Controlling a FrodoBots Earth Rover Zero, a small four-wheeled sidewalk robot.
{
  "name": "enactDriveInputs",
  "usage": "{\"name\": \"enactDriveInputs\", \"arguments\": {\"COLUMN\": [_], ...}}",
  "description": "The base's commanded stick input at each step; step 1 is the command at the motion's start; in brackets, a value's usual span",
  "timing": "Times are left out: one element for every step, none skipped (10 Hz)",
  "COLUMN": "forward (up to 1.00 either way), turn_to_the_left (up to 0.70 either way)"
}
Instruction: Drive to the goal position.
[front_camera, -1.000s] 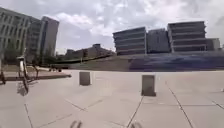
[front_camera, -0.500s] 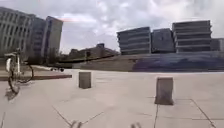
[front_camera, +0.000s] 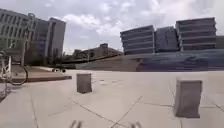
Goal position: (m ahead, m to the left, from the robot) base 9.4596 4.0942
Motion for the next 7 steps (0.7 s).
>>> {"name": "enactDriveInputs", "arguments": {"forward": [0.99, 0.99, 0.99, 0.99, 0.99, 0.99, 0.99], "turn_to_the_left": [0.06, 0.06, 0.06, 0.06, 0.06, 0.06, 0.06]}}
